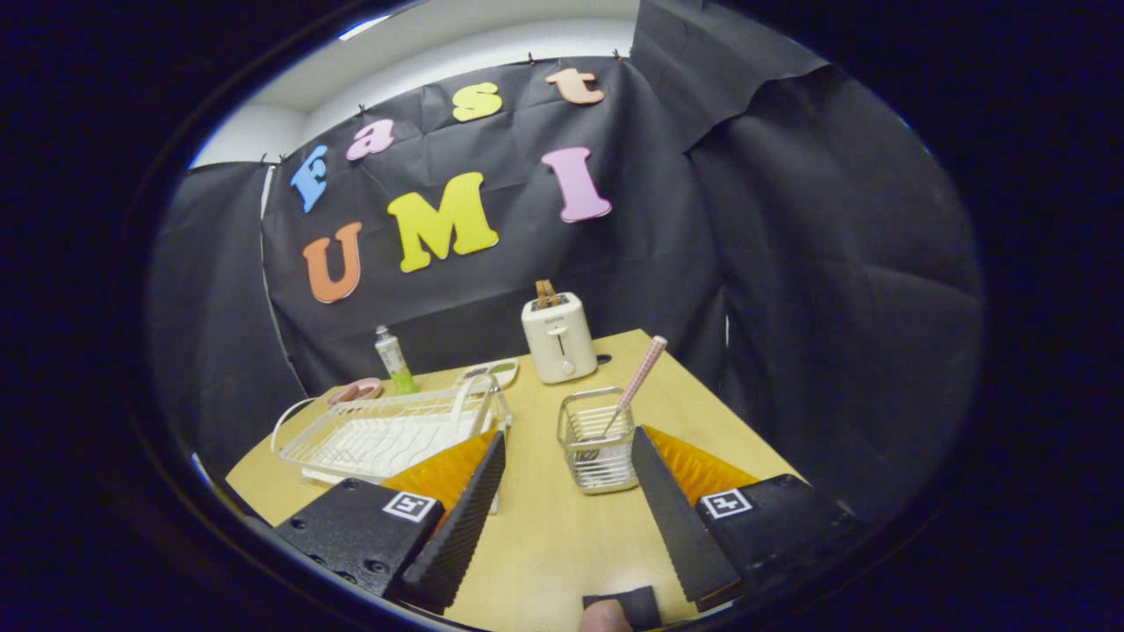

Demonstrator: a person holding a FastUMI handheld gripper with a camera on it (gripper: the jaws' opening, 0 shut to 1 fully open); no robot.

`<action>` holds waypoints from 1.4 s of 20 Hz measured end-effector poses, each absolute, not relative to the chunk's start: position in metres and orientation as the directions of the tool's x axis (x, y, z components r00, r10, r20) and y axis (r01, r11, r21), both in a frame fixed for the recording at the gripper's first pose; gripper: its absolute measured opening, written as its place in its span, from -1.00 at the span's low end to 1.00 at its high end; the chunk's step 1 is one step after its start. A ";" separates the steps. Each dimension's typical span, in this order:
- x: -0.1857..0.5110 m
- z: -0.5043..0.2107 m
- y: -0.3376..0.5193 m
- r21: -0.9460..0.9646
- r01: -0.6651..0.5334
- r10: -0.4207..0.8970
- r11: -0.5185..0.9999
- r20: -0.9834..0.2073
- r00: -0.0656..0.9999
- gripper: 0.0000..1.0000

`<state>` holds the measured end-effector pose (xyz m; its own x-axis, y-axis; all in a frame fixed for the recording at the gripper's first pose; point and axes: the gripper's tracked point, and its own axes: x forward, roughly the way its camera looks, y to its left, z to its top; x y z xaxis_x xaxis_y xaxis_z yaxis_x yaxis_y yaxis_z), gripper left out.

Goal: Take the plate from the dish rack, then take the spoon from the basket and place it into the plate.

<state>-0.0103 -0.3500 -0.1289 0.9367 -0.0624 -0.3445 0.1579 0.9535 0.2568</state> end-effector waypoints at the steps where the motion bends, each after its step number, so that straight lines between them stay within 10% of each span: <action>1: -0.002 -0.132 -0.360 0.248 0.162 -0.071 0.955 -0.339 0.938 0.89; 11: 0.098 -0.169 -0.413 0.338 0.138 0.008 0.931 -0.398 0.917 0.66; 16: 0.113 -0.163 -0.402 0.476 0.071 0.118 0.877 -0.354 0.928 -0.55; 18: 0.110 -0.161 -0.396 0.470 0.051 0.135 0.881 -0.355 0.925 -0.70; 28: 0.094 -0.113 -0.391 0.351 0.121 -0.008 0.929 -0.306 0.952 -0.83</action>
<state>0.0944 -0.3911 -0.1127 0.9519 -0.0080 -0.3063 0.1206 0.9287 0.3506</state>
